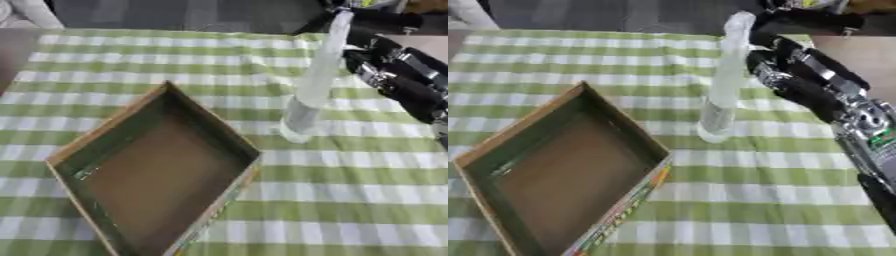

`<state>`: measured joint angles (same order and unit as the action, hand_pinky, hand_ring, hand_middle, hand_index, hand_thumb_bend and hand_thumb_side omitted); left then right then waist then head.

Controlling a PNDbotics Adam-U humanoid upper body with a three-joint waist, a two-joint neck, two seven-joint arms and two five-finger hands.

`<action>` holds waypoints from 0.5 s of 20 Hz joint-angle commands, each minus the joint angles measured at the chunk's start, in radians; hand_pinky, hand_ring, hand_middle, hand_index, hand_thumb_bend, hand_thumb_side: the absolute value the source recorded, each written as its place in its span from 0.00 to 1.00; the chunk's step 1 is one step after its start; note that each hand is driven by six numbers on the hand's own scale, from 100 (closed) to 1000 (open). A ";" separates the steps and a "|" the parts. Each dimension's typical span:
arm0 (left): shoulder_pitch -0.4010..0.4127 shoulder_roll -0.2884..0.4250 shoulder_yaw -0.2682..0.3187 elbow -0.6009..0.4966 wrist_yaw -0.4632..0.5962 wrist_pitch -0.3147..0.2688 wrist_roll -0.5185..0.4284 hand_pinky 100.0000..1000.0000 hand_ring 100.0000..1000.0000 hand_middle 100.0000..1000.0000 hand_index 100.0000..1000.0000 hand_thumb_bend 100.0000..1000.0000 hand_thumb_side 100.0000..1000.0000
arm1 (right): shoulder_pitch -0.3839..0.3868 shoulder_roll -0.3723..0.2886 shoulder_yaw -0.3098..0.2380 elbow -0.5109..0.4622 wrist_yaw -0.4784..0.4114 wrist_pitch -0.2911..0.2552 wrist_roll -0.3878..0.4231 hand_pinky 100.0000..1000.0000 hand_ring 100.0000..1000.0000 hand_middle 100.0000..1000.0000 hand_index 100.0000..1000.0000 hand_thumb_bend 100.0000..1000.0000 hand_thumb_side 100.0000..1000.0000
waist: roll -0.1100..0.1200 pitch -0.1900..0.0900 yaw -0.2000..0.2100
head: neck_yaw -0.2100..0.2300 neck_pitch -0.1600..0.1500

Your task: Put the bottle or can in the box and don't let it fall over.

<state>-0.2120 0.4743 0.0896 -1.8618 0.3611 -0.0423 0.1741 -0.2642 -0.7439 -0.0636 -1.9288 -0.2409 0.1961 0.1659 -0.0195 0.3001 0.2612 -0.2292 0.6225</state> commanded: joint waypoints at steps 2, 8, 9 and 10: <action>-0.013 0.018 0.003 -0.018 -0.004 0.000 -0.004 0.89 0.82 0.93 0.84 0.07 0.87 | -0.013 -0.019 -0.003 -0.013 0.006 -0.001 0.008 0.98 1.00 1.00 1.00 0.00 0.54 | 0.001 -0.011 0.002 | -0.001 -0.008; -0.014 0.017 0.001 -0.017 -0.005 0.002 -0.006 0.89 0.82 0.93 0.84 0.07 0.88 | -0.023 -0.017 0.001 -0.009 0.007 0.002 0.011 0.98 1.00 1.00 1.00 0.00 0.54 | 0.000 -0.008 0.004 | -0.002 -0.011; -0.014 0.017 0.001 -0.017 -0.005 0.002 -0.006 0.89 0.82 0.93 0.84 0.07 0.88 | -0.024 -0.016 0.002 -0.009 0.007 0.002 0.012 0.98 1.00 1.00 1.00 0.00 0.54 | 0.000 -0.007 0.005 | -0.002 -0.011; -0.014 0.017 0.001 -0.017 -0.005 0.003 -0.007 0.89 0.82 0.93 0.84 0.07 0.88 | -0.026 -0.016 0.003 -0.010 0.006 0.002 0.013 0.98 1.00 1.00 1.00 0.00 0.54 | 0.000 -0.007 0.005 | -0.002 -0.011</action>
<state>-0.2135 0.4741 0.0883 -1.8618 0.3611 -0.0392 0.1710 -0.2785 -0.7433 -0.0545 -1.9288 -0.2380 0.1989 0.1765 -0.0205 0.3044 0.2656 -0.2304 0.6221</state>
